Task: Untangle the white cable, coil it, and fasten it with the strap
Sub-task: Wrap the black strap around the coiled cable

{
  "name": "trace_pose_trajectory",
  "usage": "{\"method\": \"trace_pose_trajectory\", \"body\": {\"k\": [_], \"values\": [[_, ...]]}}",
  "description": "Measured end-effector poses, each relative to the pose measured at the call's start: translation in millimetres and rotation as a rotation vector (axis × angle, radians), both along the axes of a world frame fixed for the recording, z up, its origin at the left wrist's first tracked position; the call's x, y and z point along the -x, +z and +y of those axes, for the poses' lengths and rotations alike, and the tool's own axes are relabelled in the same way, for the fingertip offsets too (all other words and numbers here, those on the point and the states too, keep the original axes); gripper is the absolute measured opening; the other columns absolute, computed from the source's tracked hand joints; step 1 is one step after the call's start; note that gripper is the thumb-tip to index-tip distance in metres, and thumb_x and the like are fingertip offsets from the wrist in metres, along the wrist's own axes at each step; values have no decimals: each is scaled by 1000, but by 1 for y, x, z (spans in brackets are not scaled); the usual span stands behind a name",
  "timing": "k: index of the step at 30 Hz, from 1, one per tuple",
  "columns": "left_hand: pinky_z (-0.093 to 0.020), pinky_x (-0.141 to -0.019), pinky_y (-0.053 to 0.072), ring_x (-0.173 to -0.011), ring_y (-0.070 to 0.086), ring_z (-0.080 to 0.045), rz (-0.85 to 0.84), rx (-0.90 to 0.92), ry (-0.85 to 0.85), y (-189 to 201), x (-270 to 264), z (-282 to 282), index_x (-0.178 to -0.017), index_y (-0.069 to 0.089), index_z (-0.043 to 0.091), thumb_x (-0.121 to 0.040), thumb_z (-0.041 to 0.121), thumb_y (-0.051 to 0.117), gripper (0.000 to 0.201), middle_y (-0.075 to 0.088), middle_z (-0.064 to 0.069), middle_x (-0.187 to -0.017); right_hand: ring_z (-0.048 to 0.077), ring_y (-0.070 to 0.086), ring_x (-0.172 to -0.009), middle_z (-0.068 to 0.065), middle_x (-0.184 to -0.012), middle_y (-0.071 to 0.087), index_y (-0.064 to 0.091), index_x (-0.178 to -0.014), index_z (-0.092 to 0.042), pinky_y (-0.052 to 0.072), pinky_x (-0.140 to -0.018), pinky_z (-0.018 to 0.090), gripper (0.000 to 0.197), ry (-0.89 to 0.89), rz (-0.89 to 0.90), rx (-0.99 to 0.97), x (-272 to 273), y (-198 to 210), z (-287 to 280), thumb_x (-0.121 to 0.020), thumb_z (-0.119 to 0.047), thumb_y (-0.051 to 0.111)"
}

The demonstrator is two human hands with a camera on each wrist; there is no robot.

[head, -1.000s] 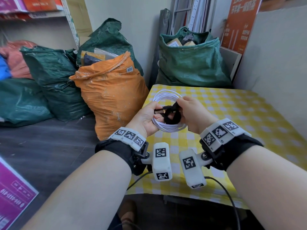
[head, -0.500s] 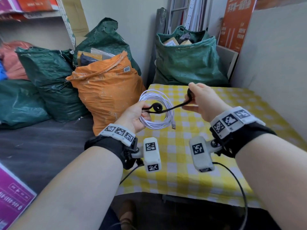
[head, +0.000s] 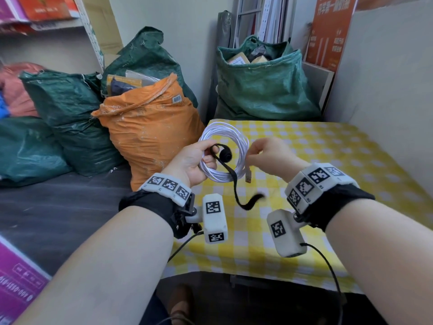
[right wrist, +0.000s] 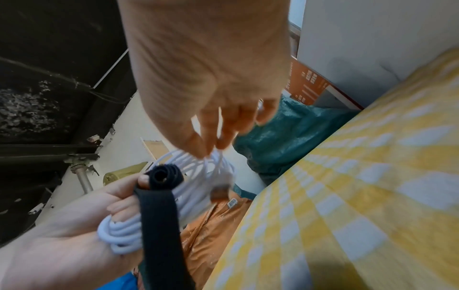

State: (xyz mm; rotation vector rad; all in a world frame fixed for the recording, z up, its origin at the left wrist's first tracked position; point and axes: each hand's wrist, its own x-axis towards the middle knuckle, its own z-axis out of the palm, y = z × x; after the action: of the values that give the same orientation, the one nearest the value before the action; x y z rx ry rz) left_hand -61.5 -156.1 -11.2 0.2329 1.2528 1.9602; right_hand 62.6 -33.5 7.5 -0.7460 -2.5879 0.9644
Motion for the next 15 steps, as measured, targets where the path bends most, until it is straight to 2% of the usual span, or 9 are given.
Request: {"method": "trace_pose_trajectory", "body": {"k": [2, 4, 6, 8, 10, 12, 13, 15], "values": [[-13, -31, 22, -28, 29, -4, 8, -4, -16, 2, 0, 1, -73, 43, 13, -97, 11, 45, 24, 51, 2, -49, 12, 44, -56, -3, -60, 49, 57, -68, -13, 34, -50, 25, 19, -44, 179, 44, 0, 0, 2, -84, -25, 59], [-13, -33, 20, -28, 29, -4, 42, 16, -37, 4, -2, 3, -73, 43, 12, -97, 11, 45, 24, 51, 2, -49, 14, 42, -58, -4, -61, 44, 49, -67, -14, 32, -54, 28, 31, -61, 243, -64, 1, -1, -1, -85, -37, 61], [-14, -33, 20, -28, 29, -4, 81, 43, -61, 5, -6, 6, -73, 43, 12, -97, 10, 45, 24, 51, 2, -49, 15, 42, -71, -4, -81, 46, 48, -83, -17, 31, -62, 29, 29, -194, 380, -260, 2, -1, -3, -82, -42, 64], [-14, -32, 21, -29, 29, -4, 117, 68, -80, 5, -10, 10, -74, 45, 11, -96, 10, 48, 22, 51, 1, -49, 14, 41, -79, -4, -93, 43, 48, -95, -18, 31, -66, 27, 32, -257, 477, -331, 4, 3, -7, -81, -39, 66], [-15, -32, 22, -29, 29, -4, 153, 89, -89, 5, -13, 13, -74, 47, 10, -96, 10, 49, 22, 50, 1, -51, 14, 48, -76, -5, -85, 50, 56, -92, -17, 34, -61, 25, 23, -121, 328, -313, 9, 6, -9, -82, -37, 63], [-14, -31, 23, -30, 30, -4, 181, 101, -97, 5, -14, 15, -72, 49, 9, -95, 10, 50, 23, 47, 1, -53, 11, 48, -61, -5, -66, 51, 68, -88, -12, 32, -51, 21, 24, 34, 105, -164, 11, 7, -10, -87, -34, 57], [-14, -31, 23, -30, 30, -4, 188, 105, -103, 5, -15, 15, -72, 49, 9, -95, 9, 51, 23, 47, 1, -53, 10, 44, -55, -4, -61, 49, 70, -89, -11, 31, -49, 21, 26, 73, 41, -68, 11, 7, -10, -89, -32, 56], [-13, -32, 23, -30, 30, -4, 198, 111, -114, 4, -14, 15, -75, 48, 9, -95, 9, 50, 21, 48, 1, -51, 12, 42, -56, -1, -62, 48, 70, -94, -8, 32, -52, 23, 25, 101, -20, 56, 9, 9, -11, -88, -30, 59]]}}
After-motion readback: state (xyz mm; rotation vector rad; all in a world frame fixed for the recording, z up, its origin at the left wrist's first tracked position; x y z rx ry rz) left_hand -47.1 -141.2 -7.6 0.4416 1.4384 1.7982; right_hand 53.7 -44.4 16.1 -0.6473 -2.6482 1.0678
